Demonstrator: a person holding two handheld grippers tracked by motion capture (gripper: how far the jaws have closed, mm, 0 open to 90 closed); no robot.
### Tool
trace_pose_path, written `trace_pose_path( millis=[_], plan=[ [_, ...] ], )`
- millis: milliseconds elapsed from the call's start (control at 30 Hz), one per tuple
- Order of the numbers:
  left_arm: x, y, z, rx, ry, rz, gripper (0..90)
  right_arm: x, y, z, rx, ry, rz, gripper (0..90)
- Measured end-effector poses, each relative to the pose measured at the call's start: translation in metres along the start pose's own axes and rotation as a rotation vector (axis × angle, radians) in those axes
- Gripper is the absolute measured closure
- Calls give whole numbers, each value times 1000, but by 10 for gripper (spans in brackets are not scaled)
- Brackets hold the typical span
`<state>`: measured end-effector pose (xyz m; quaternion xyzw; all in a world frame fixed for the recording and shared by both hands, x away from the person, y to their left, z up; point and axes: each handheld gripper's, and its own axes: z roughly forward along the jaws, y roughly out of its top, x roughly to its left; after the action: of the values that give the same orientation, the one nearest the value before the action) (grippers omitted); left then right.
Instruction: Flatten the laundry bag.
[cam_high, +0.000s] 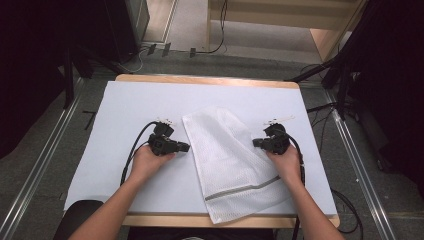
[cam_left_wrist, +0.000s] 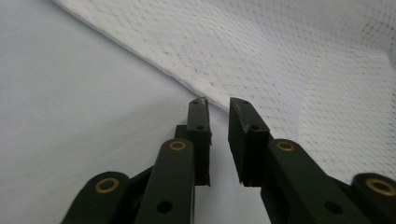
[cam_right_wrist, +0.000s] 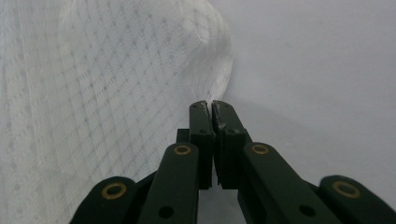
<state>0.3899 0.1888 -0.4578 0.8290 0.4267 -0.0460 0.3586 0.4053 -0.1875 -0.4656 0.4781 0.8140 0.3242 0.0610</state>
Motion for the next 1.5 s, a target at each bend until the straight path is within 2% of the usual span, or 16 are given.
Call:
trace_pose_path(
  millis=[100, 233, 367, 433, 533, 600, 667, 800, 967, 1167, 1300, 1333, 1500],
  plan=[
    [-3, 0, 6, 6, -15, 3, 742, 4, -1, 0, 3, -11, -20, 875],
    [-10, 2, 11, -11, -29, -2, 669, 3, 0, 0, 6, -10, -21, 875],
    [-21, 2, 18, -31, 7, 50, 634, 3, 1, 1, 2, -12, -26, 874],
    [-25, 1, 21, -39, 27, 66, 669, 4, 1, 1, 3, -16, -27, 872],
    [-27, 0, 25, -52, 4, 65, 785, 5, 1, 1, 4, -18, -35, 868],
    [-34, -1, 29, -59, 45, 116, 855, 5, 1, 1, 3, -19, -36, 867],
    [-34, 0, 30, -56, 45, 126, 900, 5, 1, 1, 3, -21, -37, 866],
    [-30, 1, 29, -49, 15, 87, 900, 5, 1, 1, 1, -21, -38, 866],
    [-23, 5, 22, -55, 2, 59, 900, 2, 3, -3, -17, -19, -24, 869],
    [-12, 7, 10, -73, 5, 20, 900, 1, 3, -4, -20, 0, -15, 899],
    [-3, 9, 1, -78, 15, 0, 900, 5, 6, -6, -27, 29, -17, 900],
    [-1, 10, -2, -80, 29, 0, 900, 5, 7, -7, -30, 29, -20, 900],
    [19, 10, -19, -94, 50, -50, 900, 7, 6, -7, -29, 25, -26, 900]
  ],
)
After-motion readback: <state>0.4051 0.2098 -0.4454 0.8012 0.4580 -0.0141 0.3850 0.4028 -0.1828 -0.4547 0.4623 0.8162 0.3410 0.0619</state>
